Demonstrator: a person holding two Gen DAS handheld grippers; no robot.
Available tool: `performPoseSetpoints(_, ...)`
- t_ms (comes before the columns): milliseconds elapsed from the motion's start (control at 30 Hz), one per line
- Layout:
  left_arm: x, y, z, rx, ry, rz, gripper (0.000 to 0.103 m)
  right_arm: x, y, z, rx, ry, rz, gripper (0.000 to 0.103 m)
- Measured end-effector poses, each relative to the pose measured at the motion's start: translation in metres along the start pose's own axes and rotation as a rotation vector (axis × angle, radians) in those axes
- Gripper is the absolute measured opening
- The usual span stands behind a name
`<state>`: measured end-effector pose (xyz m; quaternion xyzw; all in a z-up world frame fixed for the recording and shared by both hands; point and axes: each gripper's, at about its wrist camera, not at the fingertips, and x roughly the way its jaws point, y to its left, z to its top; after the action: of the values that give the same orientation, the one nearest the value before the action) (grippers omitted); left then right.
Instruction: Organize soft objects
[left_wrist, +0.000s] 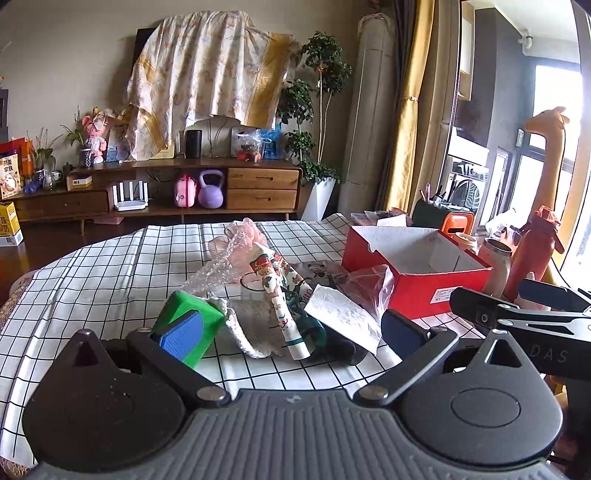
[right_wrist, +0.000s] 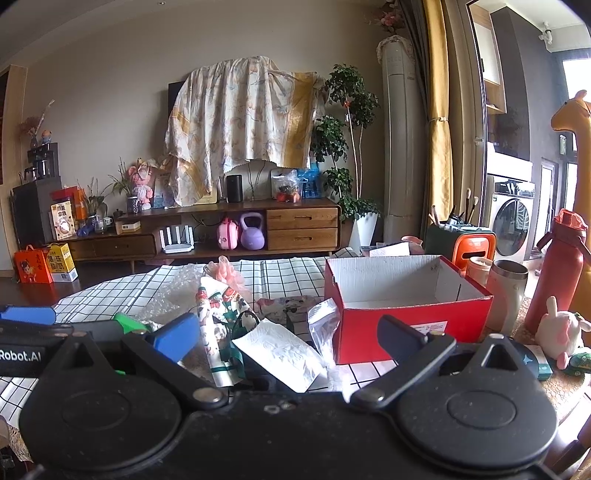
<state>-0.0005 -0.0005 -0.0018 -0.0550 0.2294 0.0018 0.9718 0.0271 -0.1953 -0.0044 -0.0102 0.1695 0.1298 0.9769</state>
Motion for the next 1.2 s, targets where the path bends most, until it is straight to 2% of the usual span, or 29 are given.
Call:
performPoseSetpoints(367,-0.0028,0.006,0.0002,-0.037,-0.009,0.021,0.103,-0.0023,-0.0005,0.0004,0.009,-0.008,0.006,0.103)
performPoseSetpoints(667,-0.0048,0.0057,0.0013,-0.033,-0.019,0.025,0.103,0.0012,-0.0027,-0.0014,0.04,0.019,0.053,0.103)
performPoseSetpoints(1200,-0.0043,0.0054,0.0003,-0.035,-0.01,0.035,0.103,0.0018,-0.001,-0.0018,0.032,0.021,0.065,0.103)
